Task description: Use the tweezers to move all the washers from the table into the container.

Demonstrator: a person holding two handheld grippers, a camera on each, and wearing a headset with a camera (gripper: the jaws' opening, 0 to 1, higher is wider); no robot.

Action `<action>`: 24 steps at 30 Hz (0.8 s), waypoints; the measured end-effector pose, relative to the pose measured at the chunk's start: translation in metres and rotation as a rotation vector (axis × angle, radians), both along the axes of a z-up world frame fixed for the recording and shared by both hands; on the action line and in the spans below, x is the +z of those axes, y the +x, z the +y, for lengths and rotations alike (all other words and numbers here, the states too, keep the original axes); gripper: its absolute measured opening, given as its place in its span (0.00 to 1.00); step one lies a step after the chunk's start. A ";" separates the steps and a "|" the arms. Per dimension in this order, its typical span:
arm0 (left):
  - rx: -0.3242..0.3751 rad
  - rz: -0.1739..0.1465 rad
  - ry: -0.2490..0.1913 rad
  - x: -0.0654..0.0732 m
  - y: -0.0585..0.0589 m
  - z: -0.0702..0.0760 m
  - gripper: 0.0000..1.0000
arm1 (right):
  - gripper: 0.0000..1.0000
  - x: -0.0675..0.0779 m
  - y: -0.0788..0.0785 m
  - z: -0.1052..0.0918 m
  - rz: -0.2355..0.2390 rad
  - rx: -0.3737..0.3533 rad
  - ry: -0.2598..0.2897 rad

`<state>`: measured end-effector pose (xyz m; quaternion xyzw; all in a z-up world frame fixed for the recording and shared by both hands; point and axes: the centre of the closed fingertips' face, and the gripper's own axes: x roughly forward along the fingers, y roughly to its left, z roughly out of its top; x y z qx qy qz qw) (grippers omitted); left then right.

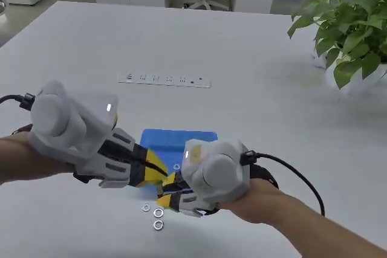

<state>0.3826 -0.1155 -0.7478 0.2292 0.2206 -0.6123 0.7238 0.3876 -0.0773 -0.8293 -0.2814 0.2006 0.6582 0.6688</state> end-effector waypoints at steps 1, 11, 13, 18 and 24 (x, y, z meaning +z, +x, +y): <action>-0.001 0.004 0.001 -0.002 -0.001 0.000 0.05 | 0.13 -0.002 -0.002 0.000 0.000 0.003 0.002; 0.003 0.031 -0.001 -0.014 -0.011 0.001 0.05 | 0.13 -0.014 -0.013 -0.001 0.028 0.008 -0.003; 0.007 0.035 -0.001 -0.017 -0.013 0.001 0.05 | 0.13 -0.017 -0.015 -0.001 0.030 0.010 -0.007; 0.015 0.054 -0.005 -0.022 -0.017 0.002 0.05 | 0.13 -0.023 -0.020 -0.001 0.047 0.011 -0.010; 0.015 0.069 -0.001 -0.028 -0.020 0.002 0.05 | 0.13 -0.028 -0.025 0.000 0.067 0.010 -0.009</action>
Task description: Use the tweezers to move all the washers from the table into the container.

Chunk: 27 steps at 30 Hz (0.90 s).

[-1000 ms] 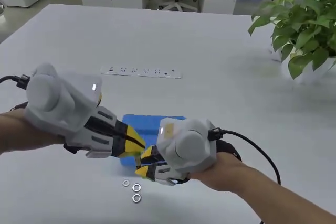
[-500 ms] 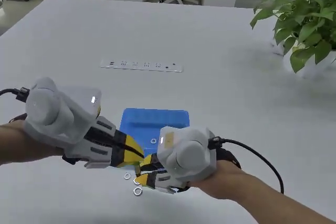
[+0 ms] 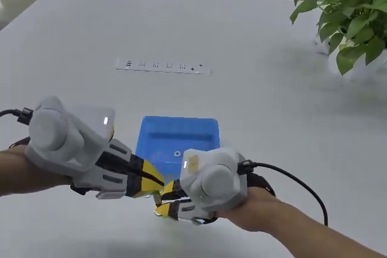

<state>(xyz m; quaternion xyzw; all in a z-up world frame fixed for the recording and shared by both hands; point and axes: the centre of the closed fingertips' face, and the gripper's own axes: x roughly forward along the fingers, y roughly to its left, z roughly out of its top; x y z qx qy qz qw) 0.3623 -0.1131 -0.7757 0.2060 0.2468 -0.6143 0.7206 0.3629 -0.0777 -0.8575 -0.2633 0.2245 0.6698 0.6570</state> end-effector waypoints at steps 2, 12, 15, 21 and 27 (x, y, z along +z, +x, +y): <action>0.002 0.004 0.000 -0.001 -0.001 0.000 0.05 | 0.13 -0.001 -0.001 0.000 0.003 -0.001 -0.002; 0.017 0.017 -0.012 -0.004 -0.002 0.000 0.05 | 0.13 -0.006 -0.003 0.001 0.021 -0.003 -0.001; 0.022 0.019 -0.013 -0.004 -0.001 0.001 0.05 | 0.13 -0.005 -0.004 0.002 0.018 0.007 -0.003; 0.023 0.022 -0.016 -0.003 -0.002 0.001 0.05 | 0.13 -0.004 -0.006 0.003 0.018 0.009 0.001; 0.021 0.029 -0.013 -0.006 -0.004 0.000 0.05 | 0.14 -0.008 -0.008 0.001 0.024 0.010 -0.007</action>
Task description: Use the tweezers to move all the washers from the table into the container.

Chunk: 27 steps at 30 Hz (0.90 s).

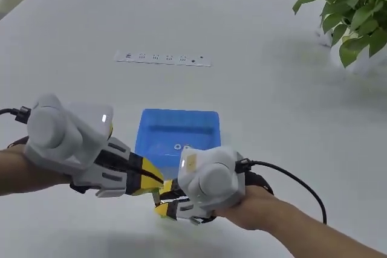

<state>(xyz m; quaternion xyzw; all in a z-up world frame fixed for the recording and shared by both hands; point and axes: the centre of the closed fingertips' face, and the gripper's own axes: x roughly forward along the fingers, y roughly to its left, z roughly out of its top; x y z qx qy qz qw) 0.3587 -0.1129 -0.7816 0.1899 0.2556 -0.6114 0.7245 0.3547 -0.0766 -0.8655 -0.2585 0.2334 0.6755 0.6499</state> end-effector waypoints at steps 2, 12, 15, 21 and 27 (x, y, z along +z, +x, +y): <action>0.001 0.000 -0.003 0.000 0.000 -0.001 0.05 | 0.14 -0.001 0.000 0.000 0.001 -0.003 -0.002; -0.003 -0.009 -0.007 0.000 0.000 -0.002 0.05 | 0.13 -0.002 0.001 -0.001 0.004 -0.006 -0.003; -0.004 -0.011 -0.007 0.000 0.000 -0.003 0.05 | 0.12 -0.002 0.001 -0.001 0.002 -0.004 -0.004; -0.006 -0.012 -0.005 0.000 0.000 -0.003 0.05 | 0.11 -0.002 0.001 -0.001 0.001 0.000 -0.005; -0.008 -0.012 -0.001 0.000 0.000 -0.003 0.05 | 0.10 -0.002 0.000 -0.001 0.002 -0.001 -0.006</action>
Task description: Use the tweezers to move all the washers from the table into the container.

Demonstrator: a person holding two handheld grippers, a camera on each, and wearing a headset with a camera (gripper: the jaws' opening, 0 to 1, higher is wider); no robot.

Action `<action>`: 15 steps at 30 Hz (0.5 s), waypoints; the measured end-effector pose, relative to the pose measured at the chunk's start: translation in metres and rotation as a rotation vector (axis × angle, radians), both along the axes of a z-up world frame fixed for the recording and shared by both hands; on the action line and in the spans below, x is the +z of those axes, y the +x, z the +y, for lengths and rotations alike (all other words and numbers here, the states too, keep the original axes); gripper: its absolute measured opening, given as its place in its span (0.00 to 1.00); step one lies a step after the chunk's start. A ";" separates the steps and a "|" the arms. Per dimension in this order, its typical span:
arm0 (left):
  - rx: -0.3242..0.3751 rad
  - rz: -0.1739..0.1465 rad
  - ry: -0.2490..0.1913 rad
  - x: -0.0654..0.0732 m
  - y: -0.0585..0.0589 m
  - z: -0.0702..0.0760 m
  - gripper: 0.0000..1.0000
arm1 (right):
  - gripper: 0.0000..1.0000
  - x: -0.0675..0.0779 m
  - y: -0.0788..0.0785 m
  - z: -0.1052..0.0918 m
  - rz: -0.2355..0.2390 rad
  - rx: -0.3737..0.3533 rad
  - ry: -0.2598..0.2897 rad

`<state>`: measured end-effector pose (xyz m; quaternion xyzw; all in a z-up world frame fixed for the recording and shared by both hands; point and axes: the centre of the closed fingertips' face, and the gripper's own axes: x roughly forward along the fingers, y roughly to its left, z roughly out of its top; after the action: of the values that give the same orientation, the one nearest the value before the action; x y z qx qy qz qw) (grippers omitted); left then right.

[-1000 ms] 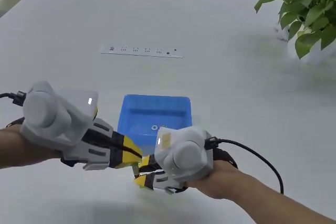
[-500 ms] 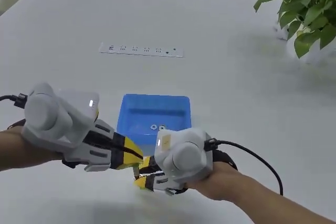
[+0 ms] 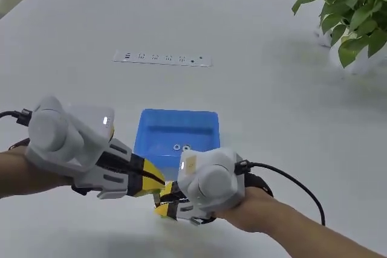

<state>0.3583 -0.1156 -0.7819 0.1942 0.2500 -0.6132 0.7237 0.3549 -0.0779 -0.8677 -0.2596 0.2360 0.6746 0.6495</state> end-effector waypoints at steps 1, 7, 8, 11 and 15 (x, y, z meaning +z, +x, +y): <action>0.000 0.000 0.001 0.000 0.000 0.000 0.05 | 0.10 0.000 0.000 0.000 -0.001 0.001 0.000; 0.004 -0.005 0.005 0.003 0.000 0.002 0.05 | 0.10 0.002 0.000 0.001 -0.003 0.004 -0.001; 0.003 -0.006 0.005 0.004 0.000 0.002 0.05 | 0.10 0.003 0.000 0.001 -0.005 0.006 -0.001; 0.000 -0.010 0.006 0.007 0.000 0.003 0.05 | 0.10 0.006 0.000 0.001 -0.009 0.008 -0.001; -0.001 -0.015 0.009 0.011 0.001 0.004 0.05 | 0.10 0.011 0.001 0.001 -0.011 0.002 -0.001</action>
<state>0.3591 -0.1118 -0.7712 0.2020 0.2475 -0.6109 0.7244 0.3558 -0.0769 -0.8570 -0.2638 0.2325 0.6738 0.6499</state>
